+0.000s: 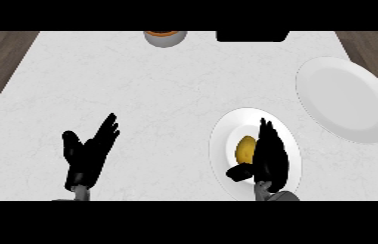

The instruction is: Pick the lemon from the plate and place it in the plate

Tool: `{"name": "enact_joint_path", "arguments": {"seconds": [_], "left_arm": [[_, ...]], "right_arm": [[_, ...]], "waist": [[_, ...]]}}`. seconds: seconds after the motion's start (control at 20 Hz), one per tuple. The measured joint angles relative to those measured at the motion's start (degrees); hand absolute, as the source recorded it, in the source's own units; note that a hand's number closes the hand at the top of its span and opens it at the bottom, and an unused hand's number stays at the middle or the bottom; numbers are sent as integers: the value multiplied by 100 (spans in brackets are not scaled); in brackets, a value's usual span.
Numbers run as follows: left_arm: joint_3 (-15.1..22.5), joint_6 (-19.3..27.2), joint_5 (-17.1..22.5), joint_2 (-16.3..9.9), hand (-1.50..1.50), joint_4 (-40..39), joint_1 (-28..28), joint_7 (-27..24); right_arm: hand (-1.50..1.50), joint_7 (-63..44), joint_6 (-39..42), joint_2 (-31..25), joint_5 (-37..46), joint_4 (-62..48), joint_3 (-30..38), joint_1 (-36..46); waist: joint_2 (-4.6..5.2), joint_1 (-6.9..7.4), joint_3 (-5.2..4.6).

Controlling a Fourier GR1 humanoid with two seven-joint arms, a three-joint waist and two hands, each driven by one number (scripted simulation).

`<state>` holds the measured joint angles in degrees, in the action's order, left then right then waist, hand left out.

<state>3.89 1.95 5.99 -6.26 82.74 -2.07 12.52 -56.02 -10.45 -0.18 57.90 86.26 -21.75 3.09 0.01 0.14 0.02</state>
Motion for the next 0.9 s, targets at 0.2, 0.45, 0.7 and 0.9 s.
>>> {"name": "enact_joint_path", "arguments": {"seconds": [0.2, 0.45, 0.7, 0.9], "left_arm": [[1, -12, -32, 47, 0, -21, 34, 10], [-39, -4, -86, 107, 0, -25, 65, 47], [-47, -11, -135, 158, 0, 44, 16, 91], [-36, -11, -175, 152, 0, 19, 92, 104]], "right_arm": [[150, 356, 218, -111, -166, -450, 147, 242], [150, 519, 244, -131, 70, -559, 149, 247], [150, 504, 206, -175, 451, -425, 126, 225], [150, 395, -421, -180, 917, -550, 426, 731]], "waist": [[0, 2, -1], [-19, -5, -13], [-11, -8, -5], [6, 41, -1]]}}
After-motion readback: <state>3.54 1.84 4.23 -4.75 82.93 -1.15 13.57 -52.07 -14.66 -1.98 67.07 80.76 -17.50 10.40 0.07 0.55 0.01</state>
